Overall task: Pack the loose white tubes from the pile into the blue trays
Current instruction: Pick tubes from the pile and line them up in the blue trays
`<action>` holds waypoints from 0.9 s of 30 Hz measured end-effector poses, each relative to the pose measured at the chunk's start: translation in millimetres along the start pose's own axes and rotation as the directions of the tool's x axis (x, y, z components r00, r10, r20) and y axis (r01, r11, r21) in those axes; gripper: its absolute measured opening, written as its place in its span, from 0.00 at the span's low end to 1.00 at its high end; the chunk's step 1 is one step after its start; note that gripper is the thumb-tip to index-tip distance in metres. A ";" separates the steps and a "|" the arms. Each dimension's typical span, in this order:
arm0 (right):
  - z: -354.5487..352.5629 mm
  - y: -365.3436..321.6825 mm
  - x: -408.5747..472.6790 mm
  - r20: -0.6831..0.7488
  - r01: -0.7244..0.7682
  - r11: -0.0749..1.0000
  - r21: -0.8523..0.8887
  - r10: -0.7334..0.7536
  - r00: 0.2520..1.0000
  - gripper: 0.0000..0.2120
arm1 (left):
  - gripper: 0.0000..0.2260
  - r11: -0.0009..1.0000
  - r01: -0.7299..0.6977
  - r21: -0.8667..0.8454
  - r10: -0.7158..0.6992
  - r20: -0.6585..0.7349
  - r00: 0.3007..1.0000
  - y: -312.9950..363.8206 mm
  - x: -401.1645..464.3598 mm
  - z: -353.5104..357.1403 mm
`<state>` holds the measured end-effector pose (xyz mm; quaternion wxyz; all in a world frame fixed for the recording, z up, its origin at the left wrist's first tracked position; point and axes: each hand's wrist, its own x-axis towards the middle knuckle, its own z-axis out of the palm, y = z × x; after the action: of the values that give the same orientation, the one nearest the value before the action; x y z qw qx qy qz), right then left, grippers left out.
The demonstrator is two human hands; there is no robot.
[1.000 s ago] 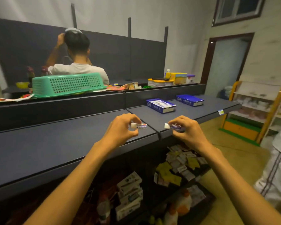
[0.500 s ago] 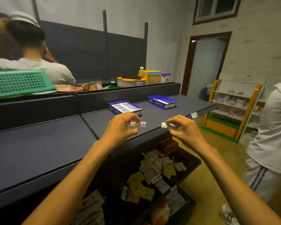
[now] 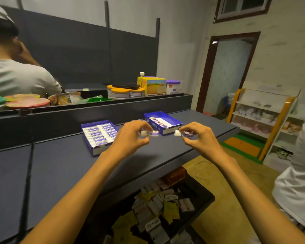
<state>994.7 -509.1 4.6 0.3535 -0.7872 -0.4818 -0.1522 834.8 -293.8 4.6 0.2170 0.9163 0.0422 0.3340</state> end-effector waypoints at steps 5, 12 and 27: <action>4.8 61.2 35.7 0.024 0.049 0.997 0.053 -0.050 0.998 0.14 | 0.12 0.999 0.026 0.047 -0.025 -0.014 1.000 -7.9 44.6 38.4; 3.1 137.2 93.1 0.060 0.153 0.979 0.134 -0.162 0.985 0.12 | 0.12 0.980 0.154 0.124 -0.147 -0.066 0.987 -3.5 97.7 79.9; 53.0 180.8 187.1 0.190 0.218 0.914 0.341 -0.294 0.937 0.12 | 0.11 0.883 0.418 0.211 -0.430 0.009 0.903 -17.6 148.0 118.4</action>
<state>1237.5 -401.7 1.8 0.3914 -0.6627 -0.6380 -0.0235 1025.1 -288.7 4.1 0.1906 0.9110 0.2695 0.2470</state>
